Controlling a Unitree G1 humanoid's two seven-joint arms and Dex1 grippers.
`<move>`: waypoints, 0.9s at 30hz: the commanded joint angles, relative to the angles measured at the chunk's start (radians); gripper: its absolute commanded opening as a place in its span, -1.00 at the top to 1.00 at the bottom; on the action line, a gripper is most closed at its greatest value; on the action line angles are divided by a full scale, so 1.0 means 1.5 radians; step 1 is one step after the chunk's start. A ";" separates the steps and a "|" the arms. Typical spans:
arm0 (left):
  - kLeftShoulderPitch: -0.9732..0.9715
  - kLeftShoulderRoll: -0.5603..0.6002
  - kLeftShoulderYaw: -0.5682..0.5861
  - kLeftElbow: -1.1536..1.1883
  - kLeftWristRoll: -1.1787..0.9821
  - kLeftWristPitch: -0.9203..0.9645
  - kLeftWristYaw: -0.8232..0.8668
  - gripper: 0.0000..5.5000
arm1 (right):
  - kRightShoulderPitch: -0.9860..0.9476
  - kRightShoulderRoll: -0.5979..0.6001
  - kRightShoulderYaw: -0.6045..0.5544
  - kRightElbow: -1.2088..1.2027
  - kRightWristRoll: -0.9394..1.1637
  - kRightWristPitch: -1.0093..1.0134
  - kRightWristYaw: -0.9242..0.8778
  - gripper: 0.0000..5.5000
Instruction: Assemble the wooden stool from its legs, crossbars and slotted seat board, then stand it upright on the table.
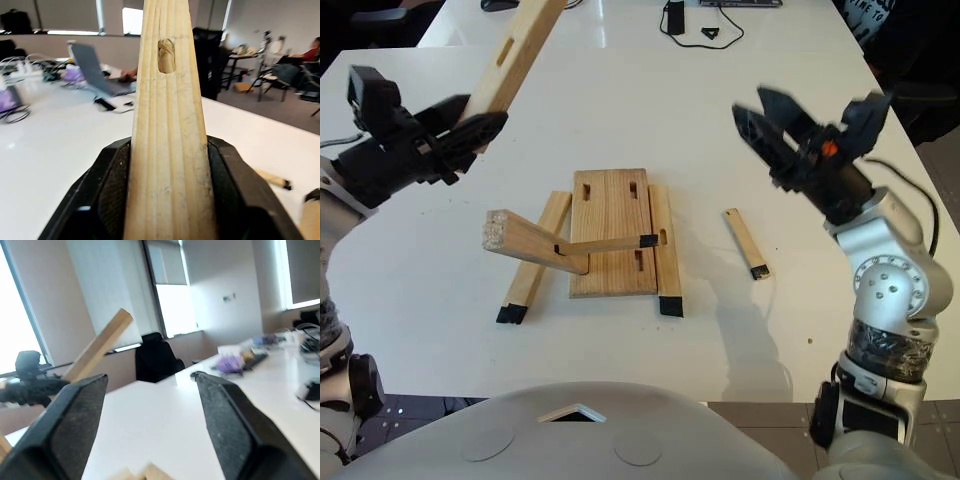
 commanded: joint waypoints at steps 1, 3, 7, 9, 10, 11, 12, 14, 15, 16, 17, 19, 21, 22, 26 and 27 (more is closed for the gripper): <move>-0.062 0.037 0.007 -0.048 -0.138 0.020 -0.016 0.27 | -0.064 -0.004 0.048 -0.071 0.104 0.053 -0.013 -0.16; -0.070 0.048 -0.005 -0.058 -0.184 0.020 -0.024 0.27 | -0.082 -0.008 0.075 -0.089 0.127 0.069 -0.004 -0.16; -0.063 0.057 -0.060 -0.074 -0.196 0.020 -0.044 0.27 | -0.101 -0.012 0.112 -0.087 0.127 0.080 0.018 -0.16; -0.055 0.065 -0.082 -0.078 -0.187 0.017 -0.060 0.27 | -0.109 -0.013 0.121 -0.085 0.131 0.082 0.033 -0.16; -0.052 0.069 -0.090 -0.076 -0.185 0.015 -0.066 0.27 | -0.111 -0.014 0.124 -0.088 0.136 0.083 0.043 -0.16; -0.051 0.073 -0.097 -0.072 -0.179 0.012 -0.072 0.27 | -0.112 -0.016 0.126 -0.093 0.139 0.084 0.055 -0.16; -0.051 0.076 -0.103 -0.067 -0.174 0.010 -0.075 0.27 | -0.113 -0.017 0.130 -0.097 0.136 0.083 0.063 -0.16; -0.049 0.079 -0.107 -0.063 -0.172 0.008 -0.081 0.27 | -0.116 -0.018 0.136 -0.098 0.129 0.081 0.073 -0.16; -0.047 0.081 -0.108 -0.064 -0.174 0.007 -0.083 0.27 | -0.117 -0.020 0.138 -0.098 0.127 0.080 0.080 -0.16; -0.044 0.083 -0.109 -0.065 -0.175 0.007 -0.085 0.27 | -0.117 -0.022 0.139 -0.099 0.127 0.081 0.084 -0.16; -0.042 0.084 -0.110 -0.066 -0.176 0.007 -0.087 0.27 | -0.115 -0.026 0.141 -0.099 0.124 0.080 0.092 -0.16; -0.038 0.087 -0.112 -0.066 -0.178 0.007 -0.090 0.27 | -0.108 -0.036 0.142 -0.100 0.112 0.078 0.108 -0.16; -0.036 0.091 -0.112 -0.065 -0.182 0.008 -0.093 0.27 | -0.101 -0.044 0.140 -0.099 0.104 0.076 0.122 -0.08; -0.034 0.094 -0.113 -0.063 -0.184 0.010 -0.095 0.27 | -0.098 -0.049 0.137 -0.099 0.098 0.075 0.131 -0.03; -0.014 0.113 -0.126 -0.050 -0.159 0.010 -0.130 0.27 | -0.086 -0.068 0.149 -0.105 0.051 0.061 0.167 0.18; -0.009 0.118 -0.132 -0.048 -0.147 0.009 -0.138 0.27 | -0.084 -0.067 0.152 -0.105 0.046 0.060 0.172 0.20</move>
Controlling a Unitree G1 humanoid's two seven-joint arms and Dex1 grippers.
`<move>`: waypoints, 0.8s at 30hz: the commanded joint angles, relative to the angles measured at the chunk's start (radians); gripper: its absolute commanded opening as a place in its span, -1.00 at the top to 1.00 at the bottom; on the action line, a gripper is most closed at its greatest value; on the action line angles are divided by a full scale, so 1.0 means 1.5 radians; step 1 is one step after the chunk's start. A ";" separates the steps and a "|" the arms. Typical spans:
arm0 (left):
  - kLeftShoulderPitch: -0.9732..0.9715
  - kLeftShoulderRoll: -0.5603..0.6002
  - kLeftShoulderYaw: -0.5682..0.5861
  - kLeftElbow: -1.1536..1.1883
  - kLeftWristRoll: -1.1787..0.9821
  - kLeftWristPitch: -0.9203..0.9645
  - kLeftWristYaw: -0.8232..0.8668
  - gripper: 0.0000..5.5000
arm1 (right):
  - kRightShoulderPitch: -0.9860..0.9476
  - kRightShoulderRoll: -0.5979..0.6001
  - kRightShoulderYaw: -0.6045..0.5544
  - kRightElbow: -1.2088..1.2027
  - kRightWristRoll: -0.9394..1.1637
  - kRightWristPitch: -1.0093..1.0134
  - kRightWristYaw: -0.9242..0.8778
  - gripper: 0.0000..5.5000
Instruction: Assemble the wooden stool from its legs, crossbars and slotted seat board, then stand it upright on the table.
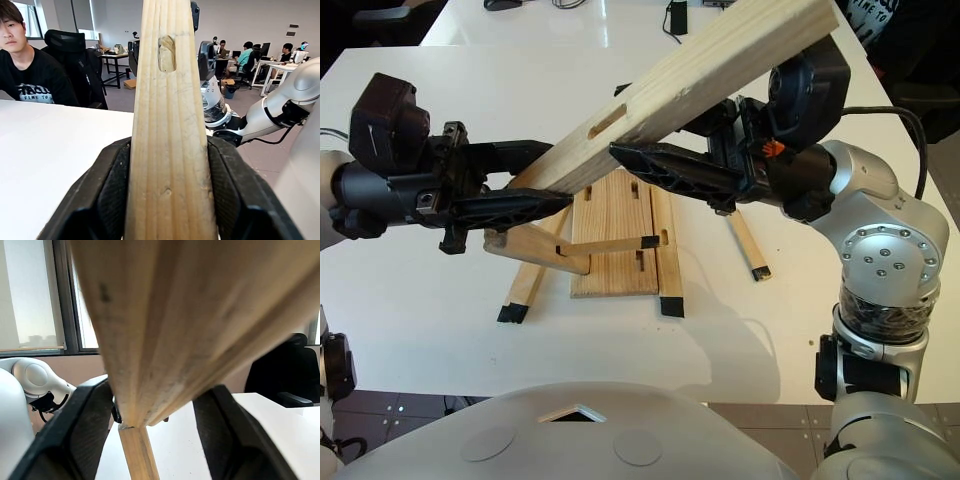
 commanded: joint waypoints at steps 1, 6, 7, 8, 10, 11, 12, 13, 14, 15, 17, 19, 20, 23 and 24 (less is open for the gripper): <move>0.026 0.031 -0.026 0.016 0.048 -0.001 -0.027 0.27 | 0.012 -0.016 0.015 -0.017 -0.042 -0.015 0.033 0.21; 0.013 0.037 -0.044 0.031 0.054 -0.009 -0.037 0.27 | 0.020 -0.021 0.028 -0.024 -0.058 -0.028 0.052 0.23; 0.007 0.036 -0.047 0.039 0.053 -0.008 -0.032 0.27 | 0.021 -0.023 0.028 -0.025 -0.059 -0.029 0.054 0.23; 0.003 0.034 -0.049 0.044 0.051 -0.007 -0.027 0.27 | 0.022 -0.024 0.029 -0.026 -0.058 -0.031 0.054 0.23; -0.006 0.027 -0.048 0.053 0.036 -0.008 -0.017 0.11 | 0.023 -0.026 0.029 -0.026 -0.056 -0.035 0.054 0.23; -0.012 0.023 -0.047 0.059 0.026 -0.007 -0.011 0.05 | 0.021 -0.026 0.027 -0.024 -0.055 -0.037 0.053 0.25; -0.017 0.019 -0.047 0.063 0.020 -0.006 -0.006 0.00 | 0.019 -0.025 0.026 -0.022 -0.054 -0.039 0.051 0.25; -0.025 0.015 -0.050 0.066 0.025 -0.008 0.005 -0.07 | 0.015 -0.023 0.024 -0.018 -0.052 -0.041 0.047 0.25; -0.032 0.010 -0.055 0.071 0.031 -0.007 0.017 -0.11 | 0.010 -0.020 0.020 -0.013 -0.051 -0.043 0.043 0.25; -0.037 0.008 -0.059 0.075 0.035 -0.006 0.026 -0.16 | 0.005 -0.018 0.016 -0.008 -0.048 -0.045 0.038 0.25; -0.039 0.007 -0.059 0.075 0.033 -0.008 0.024 -0.18 | -0.008 -0.014 0.005 0.009 -0.047 -0.051 0.024 0.26; -0.040 0.006 -0.056 0.073 0.027 -0.012 0.028 -0.18 | -0.022 -0.013 -0.007 0.033 -0.051 -0.057 0.014 0.26; -0.043 0.004 -0.053 0.074 0.024 -0.013 0.034 -0.18 | -0.029 -0.013 -0.013 0.046 -0.055 -0.059 0.010 0.26; -0.050 -0.004 -0.032 0.072 -0.005 -0.020 0.044 -0.18 | -0.044 -0.024 -0.030 0.099 -0.087 -0.071 0.013 0.26; -0.050 -0.004 -0.025 0.067 -0.013 -0.021 0.044 -0.18 | -0.045 -0.030 -0.036 0.113 -0.096 -0.074 0.017 0.26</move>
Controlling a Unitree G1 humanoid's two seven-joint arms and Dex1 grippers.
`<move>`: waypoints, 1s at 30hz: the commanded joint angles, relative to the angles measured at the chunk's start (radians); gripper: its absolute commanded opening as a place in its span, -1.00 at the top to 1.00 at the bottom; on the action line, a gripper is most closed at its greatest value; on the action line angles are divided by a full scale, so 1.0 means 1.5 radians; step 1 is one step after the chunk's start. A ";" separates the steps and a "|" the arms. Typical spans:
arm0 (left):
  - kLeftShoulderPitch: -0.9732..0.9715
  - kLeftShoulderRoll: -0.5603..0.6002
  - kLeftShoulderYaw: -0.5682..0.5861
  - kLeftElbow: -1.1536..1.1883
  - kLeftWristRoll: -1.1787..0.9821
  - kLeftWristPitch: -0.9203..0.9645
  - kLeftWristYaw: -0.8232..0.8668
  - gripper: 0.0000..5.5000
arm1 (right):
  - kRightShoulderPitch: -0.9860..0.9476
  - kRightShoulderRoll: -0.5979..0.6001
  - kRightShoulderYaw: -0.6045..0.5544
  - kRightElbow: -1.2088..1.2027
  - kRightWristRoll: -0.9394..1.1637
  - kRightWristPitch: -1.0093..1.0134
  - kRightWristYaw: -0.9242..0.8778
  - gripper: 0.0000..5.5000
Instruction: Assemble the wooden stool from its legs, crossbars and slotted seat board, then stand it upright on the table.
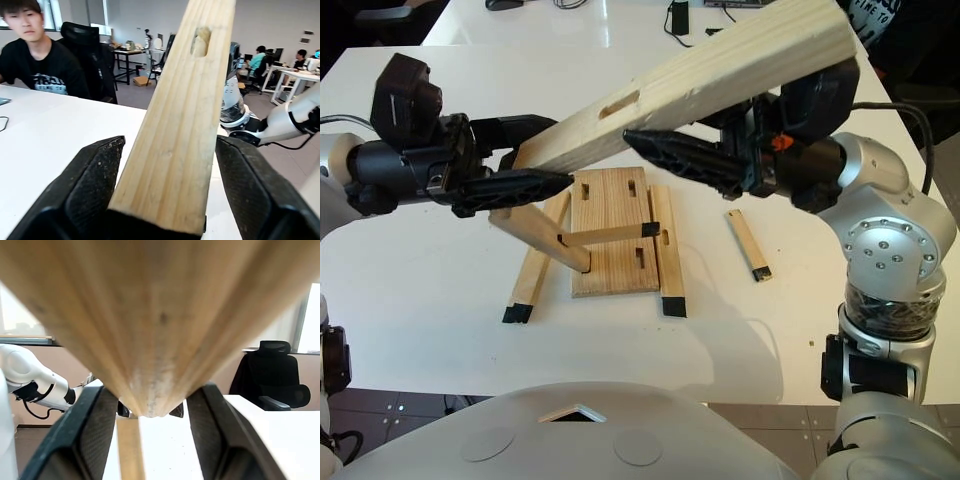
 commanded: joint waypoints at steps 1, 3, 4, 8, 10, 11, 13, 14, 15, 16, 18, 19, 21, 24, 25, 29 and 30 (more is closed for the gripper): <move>-0.009 -0.001 0.027 -0.016 -0.035 -0.002 0.002 -0.18 | -0.023 -0.021 -0.039 0.062 -0.051 -0.024 -0.002 0.26; -0.008 0.000 0.032 -0.021 -0.031 -0.005 0.002 -0.18 | -0.023 -0.032 -0.046 0.087 -0.070 -0.032 0.010 0.26; -0.009 0.001 0.034 -0.019 -0.027 -0.006 0.003 -0.18 | -0.023 -0.038 -0.047 0.100 -0.083 -0.037 0.018 0.26; 0.011 0.026 0.044 0.016 0.047 -0.029 -0.027 -0.18 | 0.011 -0.088 -0.035 0.156 -0.194 -0.083 0.084 0.26; 0.045 0.045 0.042 0.039 0.108 -0.054 -0.056 -0.18 | 0.039 -0.112 -0.023 0.182 -0.245 -0.108 0.125 0.26; 0.064 0.053 0.039 0.050 0.138 -0.070 -0.072 -0.18 | 0.055 -0.123 -0.018 0.193 -0.265 -0.117 0.143 0.26; 0.103 0.064 0.035 0.079 0.198 -0.103 -0.102 -0.18 | 0.103 -0.148 -0.001 0.191 -0.314 -0.147 0.189 0.26; 0.118 0.066 0.032 0.092 0.220 -0.116 -0.114 -0.18 | 0.123 -0.157 0.005 0.182 -0.328 -0.154 0.207 0.26; 0.138 0.072 0.026 0.104 0.252 -0.138 -0.130 -0.18 | 0.140 -0.165 0.013 0.171 -0.339 -0.162 0.224 0.26; 0.155 0.076 0.019 0.115 0.282 -0.157 -0.141 -0.18 | 0.149 -0.169 0.018 0.163 -0.344 -0.165 0.236 0.26; 0.189 0.083 -0.003 0.134 0.344 -0.199 -0.164 -0.18 | 0.159 -0.170 0.028 0.149 -0.350 -0.170 0.254 0.26; 0.206 0.087 -0.016 0.142 0.374 -0.220 -0.176 -0.18 | 0.162 -0.170 0.034 0.141 -0.353 -0.172 0.259 0.26; 0.264 0.109 -0.063 0.156 0.475 -0.308 -0.212 -0.18 | 0.163 -0.165 0.057 0.134 -0.373 -0.182 0.270 0.26; 0.335 0.134 -0.122 0.175 0.592 -0.423 -0.255 -0.18 | 0.155 -0.158 0.084 0.131 -0.393 -0.194 0.280 0.26; 0.348 0.136 -0.131 0.179 0.612 -0.446 -0.264 -0.18 | 0.153 -0.157 0.088 0.127 -0.392 -0.194 0.282 0.26; 0.372 0.131 -0.153 0.195 0.674 -0.509 -0.272 -0.18 | 0.161 -0.155 0.095 0.111 -0.389 -0.193 0.286 0.26; 0.372 0.128 -0.154 0.198 0.679 -0.515 -0.273 -0.18 | 0.165 -0.153 0.096 0.107 -0.389 -0.194 0.285 0.26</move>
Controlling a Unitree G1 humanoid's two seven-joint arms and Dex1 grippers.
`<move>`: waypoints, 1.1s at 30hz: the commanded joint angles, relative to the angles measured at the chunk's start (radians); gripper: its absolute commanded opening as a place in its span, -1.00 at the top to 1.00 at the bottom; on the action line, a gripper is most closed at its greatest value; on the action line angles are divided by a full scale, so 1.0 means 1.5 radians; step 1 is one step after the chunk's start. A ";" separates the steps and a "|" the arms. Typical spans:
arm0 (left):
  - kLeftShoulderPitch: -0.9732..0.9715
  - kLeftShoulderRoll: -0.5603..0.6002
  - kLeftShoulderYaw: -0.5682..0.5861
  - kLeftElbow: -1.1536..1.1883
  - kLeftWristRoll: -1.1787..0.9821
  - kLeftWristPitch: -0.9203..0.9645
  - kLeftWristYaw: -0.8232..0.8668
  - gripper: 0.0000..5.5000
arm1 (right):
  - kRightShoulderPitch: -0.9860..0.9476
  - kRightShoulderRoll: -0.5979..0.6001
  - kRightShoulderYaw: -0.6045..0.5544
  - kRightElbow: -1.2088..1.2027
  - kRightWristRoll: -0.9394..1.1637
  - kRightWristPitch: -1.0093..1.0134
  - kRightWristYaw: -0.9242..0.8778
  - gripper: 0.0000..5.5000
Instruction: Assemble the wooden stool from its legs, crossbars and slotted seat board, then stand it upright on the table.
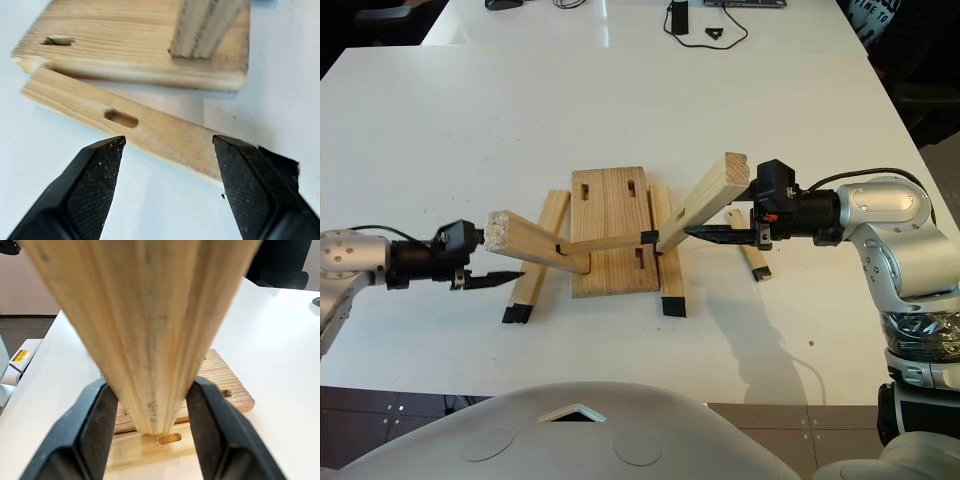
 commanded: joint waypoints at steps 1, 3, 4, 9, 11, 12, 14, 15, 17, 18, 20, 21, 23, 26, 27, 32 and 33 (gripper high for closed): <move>0.003 0.001 -0.011 0.013 0.035 -0.033 -0.006 -0.18 | 0.006 0.007 0.010 -0.020 -0.002 -0.007 0.004 0.26; 0.003 0.001 -0.012 0.016 0.043 -0.039 -0.008 -0.18 | 0.007 0.011 0.007 -0.032 0.007 -0.003 -0.003 0.26; 0.003 0.001 -0.012 0.017 0.045 -0.041 -0.010 -0.18 | 0.007 0.012 0.004 -0.037 0.011 -0.001 -0.006 0.26; 0.001 -0.004 -0.013 0.022 0.052 -0.044 -0.008 -0.18 | 0.005 0.020 -0.007 -0.051 0.020 0.005 -0.017 0.26; 0.001 -0.006 -0.013 0.022 0.053 -0.043 -0.007 -0.18 | 0.003 0.023 -0.013 -0.052 0.023 0.007 -0.021 0.26; 0.001 -0.006 -0.012 0.022 0.053 -0.042 -0.007 -0.18 | 0.002 0.025 -0.015 -0.051 0.026 0.010 -0.022 0.26; 0.000 -0.008 -0.012 0.021 0.054 -0.040 -0.006 -0.18 | 0.006 0.029 -0.013 -0.044 0.027 0.012 -0.021 0.26; -0.002 -0.009 -0.012 0.022 0.054 -0.039 -0.006 -0.18 | 0.011 0.031 -0.008 -0.041 0.026 0.011 -0.020 0.26; -0.004 -0.010 -0.012 0.021 0.054 -0.037 -0.007 -0.18 | 0.022 0.040 0.002 -0.036 0.025 0.010 -0.017 0.26; -0.006 -0.011 -0.012 0.021 0.055 -0.036 -0.008 -0.18 | 0.030 0.046 0.007 -0.036 0.024 0.009 -0.019 0.26; -0.008 -0.011 -0.012 0.020 0.055 -0.035 -0.009 -0.18 | 0.042 0.058 0.017 -0.035 0.016 0.001 -0.023 0.26; -0.008 -0.010 -0.012 0.019 0.055 -0.035 -0.011 -0.18 | 0.047 0.064 0.022 -0.034 0.012 -0.002 -0.024 0.26; -0.008 -0.009 -0.013 0.020 0.056 -0.036 -0.013 -0.18 | 0.053 0.073 0.029 -0.030 0.006 -0.008 -0.026 0.26; -0.013 -0.010 -0.013 0.023 0.060 -0.037 -0.014 -0.18 | 0.058 0.077 0.037 -0.018 -0.004 -0.022 -0.025 0.26; -0.014 -0.011 -0.013 0.023 0.060 -0.036 -0.014 -0.18 | 0.059 0.075 0.040 -0.015 -0.006 -0.025 -0.023 0.26; -0.008 -0.014 -0.013 0.018 0.063 -0.035 -0.008 -0.18 | 0.062 0.064 0.039 -0.024 0.014 -0.021 -0.010 0.26; -0.006 -0.015 -0.012 0.018 0.064 -0.035 -0.007 -0.18 | 0.065 0.062 0.037 -0.030 0.020 -0.017 -0.008 0.26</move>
